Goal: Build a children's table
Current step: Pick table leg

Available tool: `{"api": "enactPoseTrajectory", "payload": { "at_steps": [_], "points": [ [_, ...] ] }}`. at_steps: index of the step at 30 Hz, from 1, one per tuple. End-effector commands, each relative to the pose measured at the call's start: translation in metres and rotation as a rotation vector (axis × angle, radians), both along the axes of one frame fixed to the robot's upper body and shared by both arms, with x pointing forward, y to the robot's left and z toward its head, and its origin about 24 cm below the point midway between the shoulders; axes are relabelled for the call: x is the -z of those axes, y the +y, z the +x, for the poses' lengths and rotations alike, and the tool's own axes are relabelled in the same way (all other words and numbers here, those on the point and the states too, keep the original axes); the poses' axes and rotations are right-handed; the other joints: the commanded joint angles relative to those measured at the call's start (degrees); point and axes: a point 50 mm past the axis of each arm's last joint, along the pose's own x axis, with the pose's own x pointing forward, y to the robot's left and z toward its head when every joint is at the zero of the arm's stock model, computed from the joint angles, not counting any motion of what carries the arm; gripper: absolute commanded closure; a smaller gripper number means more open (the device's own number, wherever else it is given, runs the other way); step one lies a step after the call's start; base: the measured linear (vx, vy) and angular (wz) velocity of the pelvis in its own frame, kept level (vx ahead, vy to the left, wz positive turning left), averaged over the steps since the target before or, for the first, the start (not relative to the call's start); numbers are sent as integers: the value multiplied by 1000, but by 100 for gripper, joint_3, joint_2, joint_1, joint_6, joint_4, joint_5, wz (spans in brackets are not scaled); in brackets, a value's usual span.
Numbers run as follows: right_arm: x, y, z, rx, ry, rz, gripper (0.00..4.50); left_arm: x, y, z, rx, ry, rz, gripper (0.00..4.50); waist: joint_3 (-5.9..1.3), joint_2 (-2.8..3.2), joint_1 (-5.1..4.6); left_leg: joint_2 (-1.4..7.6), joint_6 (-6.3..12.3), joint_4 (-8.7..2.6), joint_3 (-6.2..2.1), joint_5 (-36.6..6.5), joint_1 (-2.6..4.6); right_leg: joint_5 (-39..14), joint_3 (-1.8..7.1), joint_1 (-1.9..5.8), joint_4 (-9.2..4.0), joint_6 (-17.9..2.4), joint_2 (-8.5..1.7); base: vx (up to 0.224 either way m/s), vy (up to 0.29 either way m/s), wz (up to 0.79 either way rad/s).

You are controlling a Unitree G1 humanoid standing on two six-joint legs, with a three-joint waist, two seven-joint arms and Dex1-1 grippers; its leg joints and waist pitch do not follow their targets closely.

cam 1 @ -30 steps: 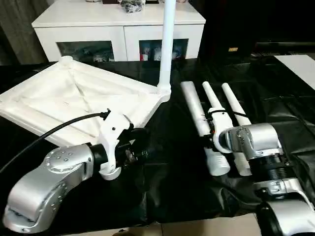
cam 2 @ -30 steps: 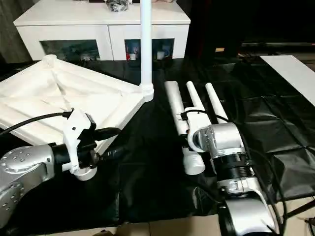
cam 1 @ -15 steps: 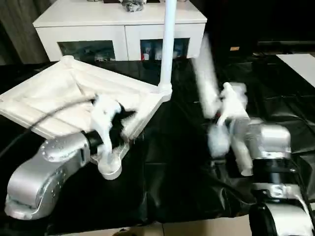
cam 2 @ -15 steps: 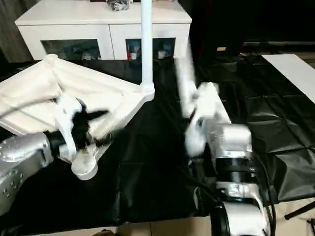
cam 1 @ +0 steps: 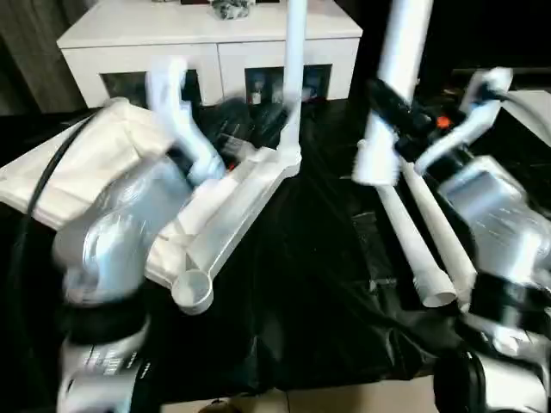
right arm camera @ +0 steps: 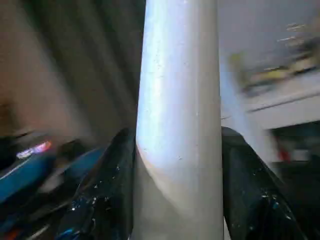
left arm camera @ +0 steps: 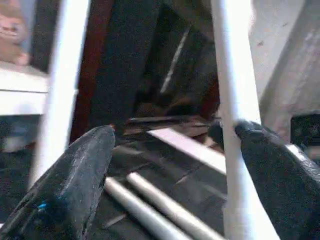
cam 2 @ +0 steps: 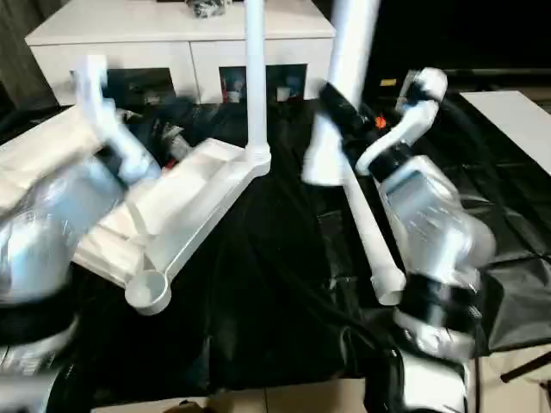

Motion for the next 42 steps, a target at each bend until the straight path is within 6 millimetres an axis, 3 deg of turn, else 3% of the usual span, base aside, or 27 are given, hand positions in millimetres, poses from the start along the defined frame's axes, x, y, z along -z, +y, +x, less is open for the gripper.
{"api": "enactPoseTrajectory", "payload": {
  "at_steps": [1, 7, 9, 10, 18, 31, 32, 35, 37, 42],
  "points": [
    [1, 15, -11, -147, -26, -46, 268, -8, -3, 1, 52, 1, -41, 0, -406, -61, 30, 162, 45, -334, -12, -693, 142, 204, 130, 257, -434, -1290, -312, 0, 0, 0],
    [9, 29, -23, -294, -27, -109, 268, -12, -11, 1, 101, 19, -47, 0, -388, -65, 44, 182, -47, -351, -22, -840, 152, -374, 142, 225, -473, -1215, -335, 0, 0, 0],
    [13, 33, -25, -325, -21, -126, 268, -12, -13, 1, 112, 30, -52, 0, -390, -60, 67, 191, -93, -358, -26, -837, 156, -410, 140, 209, -477, -1180, -339, 0, 0, 0],
    [15, 36, -26, -336, -17, -138, 268, -11, -14, 1, 116, 35, -50, 0, -393, -95, 71, 194, -93, -357, -26, -824, 157, -385, 139, 215, -478, -1177, -337, 0, 0, 0],
    [31, 52, -27, -350, -2, -264, 268, -7, -18, 0, 135, 70, -52, 0, -400, -75, 106, 190, -117, -357, -34, -697, 134, -188, 138, 208, -451, -1130, -349, 0, 0, 0],
    [33, 57, -28, -349, -14, -275, 268, -5, -16, -1, 153, 98, -68, 0, -389, -70, 90, 186, -163, -369, -37, -871, 144, -342, 144, 199, -464, -1099, -337, 0, 0, 0],
    [33, 57, -28, -356, -14, -279, 268, -5, -15, -2, 161, 101, -65, 27, -389, -70, 88, 188, -159, -370, -39, -860, 142, -310, 144, 199, -463, -1103, -336, 0, 0, 0],
    [35, 57, -30, -374, -14, -289, 268, -4, -15, -4, 183, 107, -59, 34, -382, -66, 95, 186, -153, -373, -34, -896, 143, -365, 150, 195, -476, -1078, -337, 0, 0, 0],
    [35, 57, -30, -374, -13, -290, 268, -3, -15, -4, 187, 110, -59, 67, -381, -68, 94, 190, -168, -378, -38, -913, 142, -384, 149, 197, -476, -1083, -337, 0, 0, 0],
    [36, 56, -30, -368, -9, -288, 268, -2, -11, -5, 198, 122, -65, 97, -381, -65, 86, 188, -172, -378, -40, -925, 143, -406, 150, 194, -478, -1072, -338, 0, 0, 0]
  ]
}}
